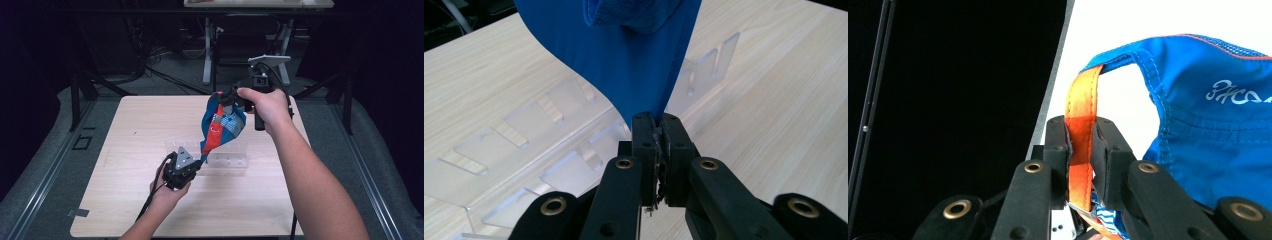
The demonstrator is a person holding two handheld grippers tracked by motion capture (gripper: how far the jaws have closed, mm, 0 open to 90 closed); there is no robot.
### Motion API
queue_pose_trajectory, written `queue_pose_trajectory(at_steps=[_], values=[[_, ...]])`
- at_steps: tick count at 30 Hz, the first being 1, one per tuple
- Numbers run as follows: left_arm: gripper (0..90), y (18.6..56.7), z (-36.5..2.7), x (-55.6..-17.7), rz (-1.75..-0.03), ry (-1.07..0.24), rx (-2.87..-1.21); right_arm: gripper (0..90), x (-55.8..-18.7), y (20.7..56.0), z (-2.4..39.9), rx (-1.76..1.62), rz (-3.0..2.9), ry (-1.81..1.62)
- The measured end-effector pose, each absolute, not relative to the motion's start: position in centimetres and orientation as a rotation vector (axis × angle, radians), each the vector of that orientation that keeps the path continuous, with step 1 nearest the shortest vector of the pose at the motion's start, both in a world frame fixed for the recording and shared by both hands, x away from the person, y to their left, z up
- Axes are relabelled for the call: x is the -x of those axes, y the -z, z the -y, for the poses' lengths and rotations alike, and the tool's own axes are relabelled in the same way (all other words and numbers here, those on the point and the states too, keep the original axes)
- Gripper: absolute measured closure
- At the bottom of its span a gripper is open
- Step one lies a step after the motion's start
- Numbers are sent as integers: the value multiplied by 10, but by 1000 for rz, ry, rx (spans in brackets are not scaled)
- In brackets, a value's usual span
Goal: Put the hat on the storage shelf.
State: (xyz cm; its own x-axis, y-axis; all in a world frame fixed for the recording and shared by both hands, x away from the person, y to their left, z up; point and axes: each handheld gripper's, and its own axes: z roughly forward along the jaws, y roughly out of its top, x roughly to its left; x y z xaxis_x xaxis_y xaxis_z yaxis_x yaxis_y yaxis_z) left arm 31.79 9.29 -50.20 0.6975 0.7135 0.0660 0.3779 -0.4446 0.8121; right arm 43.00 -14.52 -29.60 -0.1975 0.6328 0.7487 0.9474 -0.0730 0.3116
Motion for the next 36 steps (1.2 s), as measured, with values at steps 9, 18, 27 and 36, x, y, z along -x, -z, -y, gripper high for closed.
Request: queue_pose_trajectory(at_steps=[9,18,27,36], values=[[876,510,-96,-319,-853,-502,-2077,784,-434,309,140,1692,1831,1132],[882,519,-100,-320,-875,-493,-2072,783,-441,326,136,1701,1835,1097],[883,531,-101,-320,-889,-492,-2074,782,-443,339,137,1700,1840,1049],[830,532,-106,-318,-905,-480,-2067,782,-442,349,136,1722,1840,1041]])
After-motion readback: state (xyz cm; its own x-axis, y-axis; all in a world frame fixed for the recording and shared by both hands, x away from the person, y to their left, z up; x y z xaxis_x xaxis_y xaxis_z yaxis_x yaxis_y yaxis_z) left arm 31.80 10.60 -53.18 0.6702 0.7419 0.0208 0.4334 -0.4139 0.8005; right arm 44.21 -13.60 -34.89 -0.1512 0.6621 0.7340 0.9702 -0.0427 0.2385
